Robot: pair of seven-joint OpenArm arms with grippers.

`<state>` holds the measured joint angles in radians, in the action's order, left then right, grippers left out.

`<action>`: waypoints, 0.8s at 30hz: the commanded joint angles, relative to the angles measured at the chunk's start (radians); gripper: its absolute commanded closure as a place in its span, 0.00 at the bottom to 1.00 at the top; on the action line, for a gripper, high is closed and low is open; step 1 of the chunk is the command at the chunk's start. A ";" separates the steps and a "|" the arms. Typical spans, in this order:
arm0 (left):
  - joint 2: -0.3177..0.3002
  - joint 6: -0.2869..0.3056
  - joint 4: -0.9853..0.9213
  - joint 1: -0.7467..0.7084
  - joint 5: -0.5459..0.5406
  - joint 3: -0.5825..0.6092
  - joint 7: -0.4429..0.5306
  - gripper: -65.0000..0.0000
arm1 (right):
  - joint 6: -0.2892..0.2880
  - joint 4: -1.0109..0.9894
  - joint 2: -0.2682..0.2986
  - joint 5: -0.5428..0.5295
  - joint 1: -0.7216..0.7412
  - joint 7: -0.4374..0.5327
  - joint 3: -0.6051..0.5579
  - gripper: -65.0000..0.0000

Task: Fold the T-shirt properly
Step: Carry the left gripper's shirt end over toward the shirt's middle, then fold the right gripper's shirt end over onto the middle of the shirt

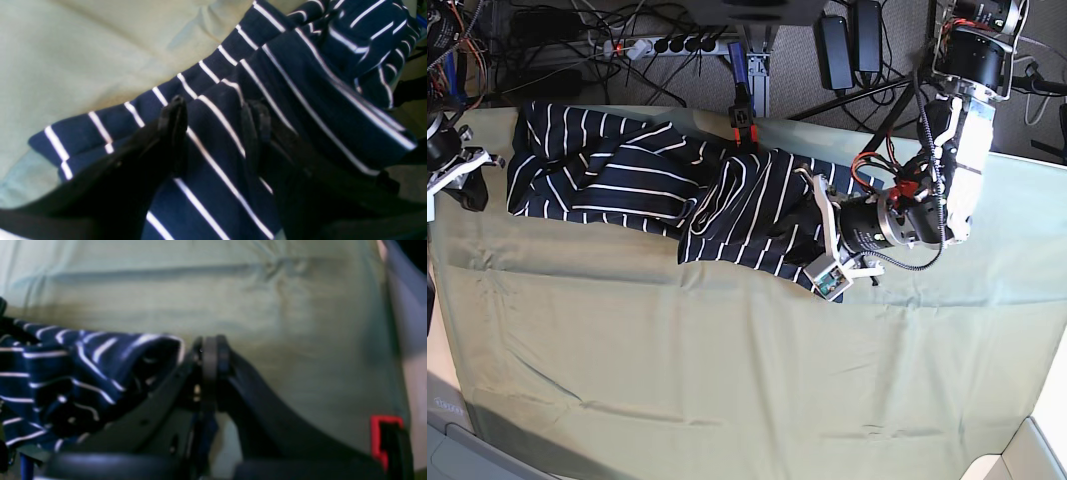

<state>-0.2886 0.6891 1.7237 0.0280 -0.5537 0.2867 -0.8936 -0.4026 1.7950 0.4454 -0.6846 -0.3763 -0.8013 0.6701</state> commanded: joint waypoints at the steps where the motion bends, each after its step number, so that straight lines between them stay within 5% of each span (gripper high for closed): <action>1: -0.009 0.009 0.014 0.016 -0.024 -0.004 0.022 0.54 | -0.035 0.004 0.017 -0.025 -0.008 0.019 0.021 1.00; 4: -0.011 0.009 0.014 0.016 -0.033 -0.004 0.022 0.54 | -0.035 -0.002 0.018 -0.070 -0.045 0.014 0.043 0.51; 6: -0.011 0.009 0.014 0.016 -0.033 -0.004 0.022 0.54 | -0.035 -0.002 0.020 -0.072 -0.072 0.014 0.044 0.31; 24: -0.011 0.009 0.014 0.016 -0.056 -0.004 0.022 0.54 | -0.067 -0.200 0.017 -0.179 -0.089 0.012 -0.013 0.31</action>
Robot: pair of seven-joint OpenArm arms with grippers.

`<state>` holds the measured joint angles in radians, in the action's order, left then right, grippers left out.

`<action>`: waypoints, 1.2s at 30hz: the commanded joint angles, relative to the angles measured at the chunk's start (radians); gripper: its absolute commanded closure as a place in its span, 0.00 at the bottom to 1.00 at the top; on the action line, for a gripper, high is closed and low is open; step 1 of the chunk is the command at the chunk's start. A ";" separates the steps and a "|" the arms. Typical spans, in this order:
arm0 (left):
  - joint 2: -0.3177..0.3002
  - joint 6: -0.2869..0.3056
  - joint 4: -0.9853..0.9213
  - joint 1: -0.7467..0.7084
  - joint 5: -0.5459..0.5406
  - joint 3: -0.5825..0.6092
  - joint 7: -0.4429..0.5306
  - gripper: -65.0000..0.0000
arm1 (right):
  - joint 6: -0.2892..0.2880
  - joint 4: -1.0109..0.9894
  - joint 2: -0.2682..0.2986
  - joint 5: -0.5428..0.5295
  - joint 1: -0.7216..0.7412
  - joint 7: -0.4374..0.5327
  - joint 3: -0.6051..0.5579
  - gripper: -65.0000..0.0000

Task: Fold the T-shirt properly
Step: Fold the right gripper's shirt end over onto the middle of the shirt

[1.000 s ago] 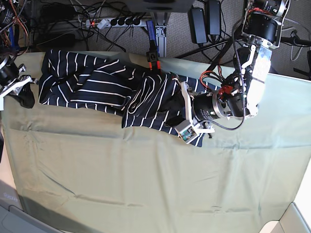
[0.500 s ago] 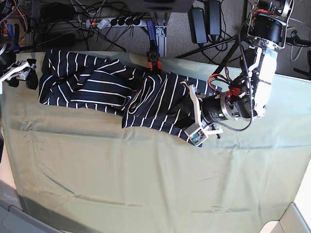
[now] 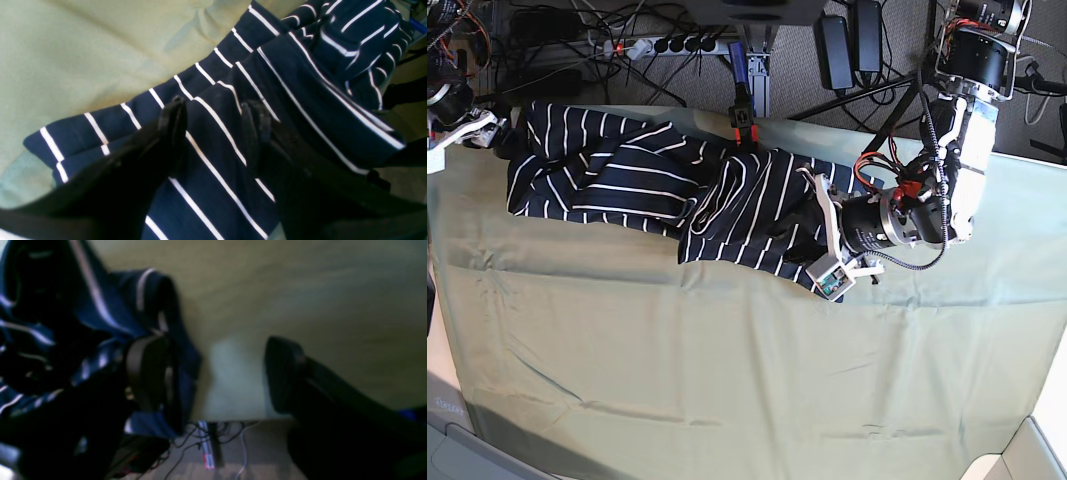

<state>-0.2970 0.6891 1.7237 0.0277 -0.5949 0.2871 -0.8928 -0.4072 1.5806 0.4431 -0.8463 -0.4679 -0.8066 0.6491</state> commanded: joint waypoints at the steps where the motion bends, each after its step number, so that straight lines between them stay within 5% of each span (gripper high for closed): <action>1: -0.003 0.009 0.014 0.016 -0.015 -0.004 0.021 0.54 | -0.063 0.014 0.019 -0.018 0.007 0.017 -0.007 0.31; 10: -0.003 0.009 0.014 0.016 -0.015 -0.004 0.021 0.54 | -0.062 0.014 0.018 -0.020 0.050 0.015 -0.124 0.31; 25: -0.003 0.009 0.014 0.008 -0.014 -0.006 0.021 0.54 | -0.064 0.014 -0.064 -0.056 0.063 -0.009 -0.128 0.32; 27: -0.006 0.009 0.014 0.008 -0.011 -0.013 0.021 0.54 | -0.064 0.014 -0.064 -0.056 0.063 -0.005 -0.128 0.41; 32: -0.006 0.009 0.014 0.008 -0.005 -0.064 0.020 0.54 | -0.064 0.014 -0.064 -0.057 0.063 0.018 -0.128 0.99; 36: -0.034 0.009 0.014 0.008 -0.007 -0.102 0.020 0.54 | -0.064 0.014 -0.064 -0.078 0.063 0.018 -0.128 1.00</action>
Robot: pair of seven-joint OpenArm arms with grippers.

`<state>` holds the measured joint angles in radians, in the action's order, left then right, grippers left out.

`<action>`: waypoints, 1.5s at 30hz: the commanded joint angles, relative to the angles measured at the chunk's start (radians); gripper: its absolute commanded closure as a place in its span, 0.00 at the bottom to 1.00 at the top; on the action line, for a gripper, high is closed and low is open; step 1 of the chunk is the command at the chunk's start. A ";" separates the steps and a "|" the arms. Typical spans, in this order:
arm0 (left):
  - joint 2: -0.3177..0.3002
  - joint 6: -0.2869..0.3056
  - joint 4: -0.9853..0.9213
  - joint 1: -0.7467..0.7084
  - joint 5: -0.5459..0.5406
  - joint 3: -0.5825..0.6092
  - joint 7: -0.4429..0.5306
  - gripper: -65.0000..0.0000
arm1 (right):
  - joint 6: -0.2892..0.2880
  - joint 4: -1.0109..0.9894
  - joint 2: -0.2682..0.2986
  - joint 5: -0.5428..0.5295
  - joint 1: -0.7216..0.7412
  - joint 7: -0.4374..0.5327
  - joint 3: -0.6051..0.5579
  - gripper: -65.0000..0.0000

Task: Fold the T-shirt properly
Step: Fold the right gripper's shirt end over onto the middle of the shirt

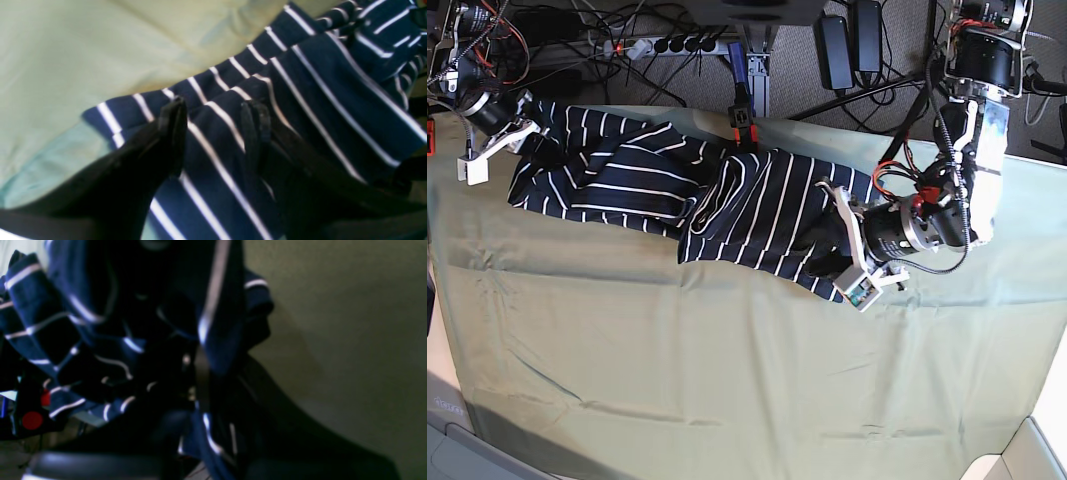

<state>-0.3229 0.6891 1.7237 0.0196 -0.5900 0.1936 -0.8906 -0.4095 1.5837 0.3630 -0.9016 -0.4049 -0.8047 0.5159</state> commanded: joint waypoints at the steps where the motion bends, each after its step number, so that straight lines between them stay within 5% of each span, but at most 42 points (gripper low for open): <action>1: -0.023 0.009 0.014 0.015 -0.012 -0.014 0.018 0.54 | -0.061 0.011 0.017 -0.020 0.000 0.017 0.007 1.00; 9: -0.135 0.009 0.011 -0.034 -0.013 -0.018 0.019 0.54 | -0.062 0.015 0.023 -0.050 0.031 0.014 0.120 1.00; 23: -0.145 0.009 -0.122 -0.095 -0.012 -0.018 0.056 0.54 | -0.062 0.354 0.019 -0.112 0.090 -0.033 0.159 1.00; 30: -0.145 0.009 -0.122 -0.095 -0.012 -0.018 0.056 0.54 | -0.062 0.457 -0.005 -0.045 0.185 -0.002 -0.065 1.00; 39: -0.146 0.009 -0.122 -0.095 -0.012 -0.018 0.051 0.54 | -0.062 0.457 -0.183 0.079 0.283 0.013 -0.407 1.00; 45: -0.146 0.009 -0.122 -0.095 -0.016 -0.018 0.038 0.54 | -0.062 0.443 -0.237 0.292 0.283 0.079 -0.602 1.00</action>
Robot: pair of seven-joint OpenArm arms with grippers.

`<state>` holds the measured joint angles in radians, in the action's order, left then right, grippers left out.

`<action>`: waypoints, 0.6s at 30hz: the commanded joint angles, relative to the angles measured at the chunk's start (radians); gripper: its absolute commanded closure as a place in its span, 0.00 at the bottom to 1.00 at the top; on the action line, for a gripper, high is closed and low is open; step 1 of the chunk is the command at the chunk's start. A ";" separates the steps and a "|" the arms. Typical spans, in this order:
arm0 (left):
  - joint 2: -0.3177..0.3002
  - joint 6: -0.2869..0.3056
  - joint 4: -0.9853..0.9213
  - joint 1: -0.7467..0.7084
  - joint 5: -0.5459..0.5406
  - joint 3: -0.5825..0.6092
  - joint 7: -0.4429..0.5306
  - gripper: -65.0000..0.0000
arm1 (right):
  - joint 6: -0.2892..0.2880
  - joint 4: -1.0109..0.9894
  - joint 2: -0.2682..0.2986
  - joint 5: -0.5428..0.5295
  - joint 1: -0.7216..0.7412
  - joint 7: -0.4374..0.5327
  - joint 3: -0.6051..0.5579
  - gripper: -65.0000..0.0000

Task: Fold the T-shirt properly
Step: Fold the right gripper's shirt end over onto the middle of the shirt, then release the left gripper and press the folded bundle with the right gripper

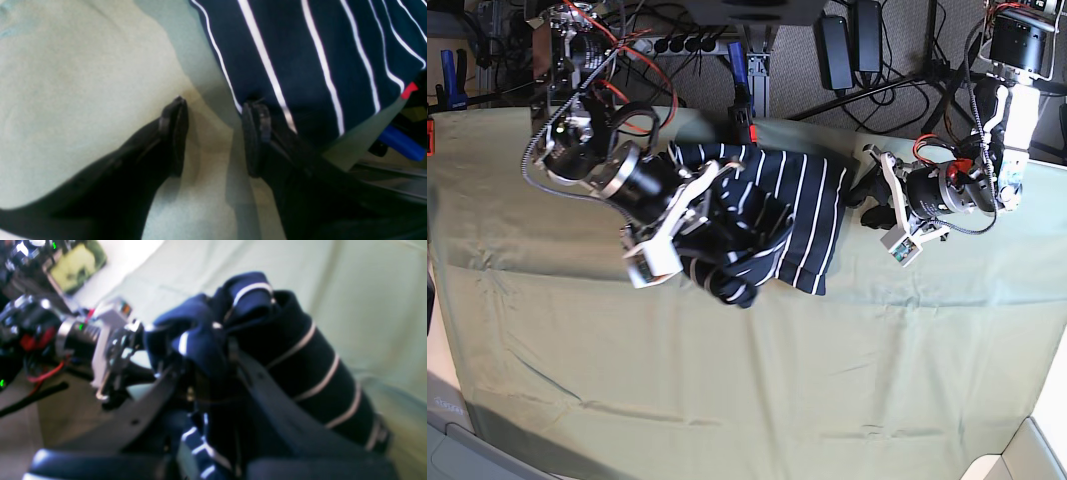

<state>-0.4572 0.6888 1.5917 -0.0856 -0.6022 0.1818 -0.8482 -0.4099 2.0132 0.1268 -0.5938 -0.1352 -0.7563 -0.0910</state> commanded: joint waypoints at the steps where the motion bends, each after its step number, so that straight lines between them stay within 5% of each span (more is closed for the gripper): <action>1: -0.011 0.009 0.010 0.011 -0.009 -0.006 -0.009 0.54 | -0.061 0.002 0.000 0.005 0.013 0.043 -0.023 1.00; 7: -0.012 0.009 0.010 0.011 -0.025 -0.006 -0.024 0.54 | -0.061 -0.110 0.000 0.109 0.013 0.148 -0.150 1.00; 12: -0.046 0.009 0.010 0.013 -0.085 -0.016 -0.024 0.54 | -0.061 -0.155 0.000 0.135 0.013 0.253 -0.212 0.42; 18: -0.061 0.009 0.010 0.013 -0.124 -0.166 -0.040 0.54 | -0.062 -0.142 -0.001 0.099 0.042 0.252 -0.249 0.35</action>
<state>-0.5037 0.6891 1.5902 -0.0856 -0.7105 0.0216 -0.8989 -0.4099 1.8477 0.1276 -0.4767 -0.1070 -0.5335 -0.3401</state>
